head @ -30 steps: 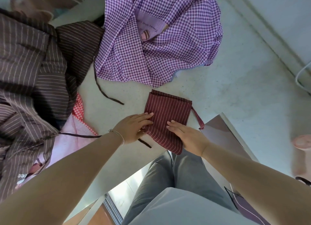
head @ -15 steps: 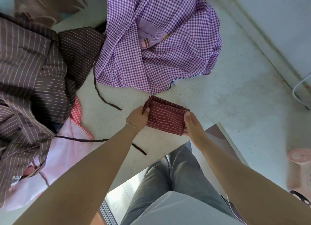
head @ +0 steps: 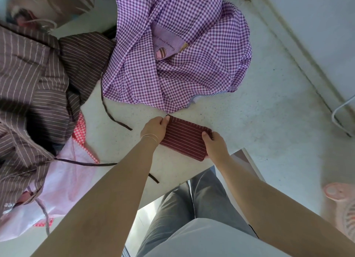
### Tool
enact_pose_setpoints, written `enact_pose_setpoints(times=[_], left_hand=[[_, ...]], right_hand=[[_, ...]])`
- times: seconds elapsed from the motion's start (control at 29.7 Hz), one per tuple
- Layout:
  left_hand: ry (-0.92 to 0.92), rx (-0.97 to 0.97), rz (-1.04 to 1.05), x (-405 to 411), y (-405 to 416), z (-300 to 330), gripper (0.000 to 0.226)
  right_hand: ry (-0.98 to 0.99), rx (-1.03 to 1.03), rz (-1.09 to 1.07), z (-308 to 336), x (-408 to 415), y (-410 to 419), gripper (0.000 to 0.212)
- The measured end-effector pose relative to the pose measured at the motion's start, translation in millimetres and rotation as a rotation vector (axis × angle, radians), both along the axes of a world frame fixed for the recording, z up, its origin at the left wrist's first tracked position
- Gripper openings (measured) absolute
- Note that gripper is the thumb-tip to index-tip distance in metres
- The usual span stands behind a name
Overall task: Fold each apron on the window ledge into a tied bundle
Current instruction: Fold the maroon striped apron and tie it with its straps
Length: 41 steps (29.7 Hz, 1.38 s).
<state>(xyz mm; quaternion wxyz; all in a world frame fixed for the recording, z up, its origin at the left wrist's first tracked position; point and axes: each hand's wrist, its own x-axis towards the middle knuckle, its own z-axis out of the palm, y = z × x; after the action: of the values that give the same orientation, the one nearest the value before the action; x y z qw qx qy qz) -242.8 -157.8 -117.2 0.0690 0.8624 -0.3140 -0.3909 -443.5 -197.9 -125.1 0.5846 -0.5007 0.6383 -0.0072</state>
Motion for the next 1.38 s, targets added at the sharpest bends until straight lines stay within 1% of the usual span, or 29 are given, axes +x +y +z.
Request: enact_pose_setpoints(times=[0.03,0.07,0.1,0.13,0.17,0.2,0.24,0.27,0.3,0.34,0.37,0.44,0.5,0.61,0.64,0.67,0.74,0.77,0.84,0.87,0.94,1.01,1.04,1.11,1.18,1.24,1.31,1.38], left_hand=[[-0.004,0.039,0.002,-0.3,-1.5,0.3,0.046],[-0.064,0.085,-0.024,-1.2,-2.4,2.3,0.045],[-0.195,0.107,-0.090,-1.9,-1.9,4.6,0.042],[-0.356,0.067,-0.179,-3.3,-0.6,5.9,0.038],[-0.488,-0.044,-0.281,-6.5,0.0,7.0,0.033],[-0.555,-0.196,-0.408,-11.3,0.9,8.2,0.029],[-0.562,-0.346,-0.558,-18.5,1.0,9.1,0.029],[-0.537,-0.431,-0.721,-26.2,1.2,7.0,0.031],[-0.511,-0.454,-0.851,-33.8,3.7,2.4,0.039],[-0.486,-0.406,-0.927,-40.7,7.4,-3.4,0.050],[-0.467,-0.324,-0.955,-46.0,12.6,-8.9,0.060],[-0.448,-0.214,-0.960,-49.0,22.5,-18.5,0.071],[-0.434,-0.190,-0.958,-48.3,27.7,-22.5,0.074],[-0.423,-0.191,-0.951,-44.7,26.9,-24.9,0.076],[-0.424,-0.196,-0.956,-43.9,26.4,-25.2,0.077],[-0.422,-0.200,-0.968,-43.3,25.4,-24.4,0.079],[-0.423,-0.229,-0.992,-40.7,22.0,-20.3,0.085],[-0.431,-0.251,-0.997,-37.1,19.3,-16.2,0.088],[-0.422,-0.280,-1.001,-29.4,13.3,-2.6,0.095],[-0.397,-0.272,-0.996,-25.8,8.9,8.9,0.099],[-0.250,-0.182,-0.921,-21.2,-1.1,33.8,0.101],[-0.095,-0.128,-0.802,-19.3,-6.6,61.4,0.090],[-0.054,-0.143,-0.752,-17.5,-6.8,76.4,0.078],[0.028,-0.189,-0.655,-13.7,-4.4,103.9,0.051],[0.157,-0.211,-0.533,-8.8,0.3,126.6,0.033],[0.314,-0.210,-0.389,-0.5,5.1,148.3,0.019],[0.440,-0.167,-0.313,12.1,12.1,168.5,0.016],[0.510,-0.134,-0.302,26.1,22.1,184.6,0.019]], right_hand=[[0.009,0.041,-0.021,0.5,0.5,-3.0,0.028],[0.028,0.067,-0.023,1.3,1.0,-7.2,0.027],[0.059,0.065,0.006,3.0,1.5,-11.0,0.028],[0.107,0.035,0.061,5.0,1.8,-14.0,0.030],[0.170,-0.018,0.131,8.0,1.9,-16.3,0.031],[0.239,-0.090,0.200,10.0,2.3,-16.3,0.032],[0.296,-0.174,0.254,10.6,2.1,-16.8,0.032],[0.329,-0.250,0.293,12.0,2.2,-17.4,0.034],[0.356,-0.312,0.328,14.6,2.8,-16.7,0.035],[0.379,-0.371,0.378,14.9,3.6,-16.2,0.037],[0.407,-0.436,0.450,14.4,4.0,-15.5,0.038],[0.454,-0.554,0.610,13.1,3.2,-14.5,0.037],[0.483,-0.571,0.706,13.1,3.4,-18.5,0.043],[0.528,-0.406,0.804,14.9,9.8,-31.1,0.066],[0.526,-0.354,0.830,15.3,13.3,-34.8,0.068],[0.508,-0.333,0.855,15.6,15.7,-37.5,0.065],[0.413,-0.388,0.868,15.4,15.2,-38.3,0.053],[0.337,-0.437,0.863,16.5,13.7,-37.3,0.048],[0.170,-0.453,0.851,24.7,9.7,-36.4,0.042],[0.102,-0.437,0.861,32.3,8.4,-37.1,0.039],[0.023,-0.427,0.914,50.4,7.8,-40.8,0.035],[-0.033,-0.456,0.901,70.6,7.1,-47.6,0.034],[-0.068,-0.461,0.856,83.2,7.5,-51.7,0.035],[-0.154,-0.386,0.725,109.6,10.8,-59.7,0.043],[-0.239,-0.299,0.630,134.0,17.7,-66.6,0.047],[-0.265,-0.268,0.629,151.2,25.8,-72.7,0.037],[-0.283,-0.278,0.653,166.1,32.4,-78.8,0.028],[-0.320,-0.299,0.681,178.1,36.3,-83.6,0.018]])
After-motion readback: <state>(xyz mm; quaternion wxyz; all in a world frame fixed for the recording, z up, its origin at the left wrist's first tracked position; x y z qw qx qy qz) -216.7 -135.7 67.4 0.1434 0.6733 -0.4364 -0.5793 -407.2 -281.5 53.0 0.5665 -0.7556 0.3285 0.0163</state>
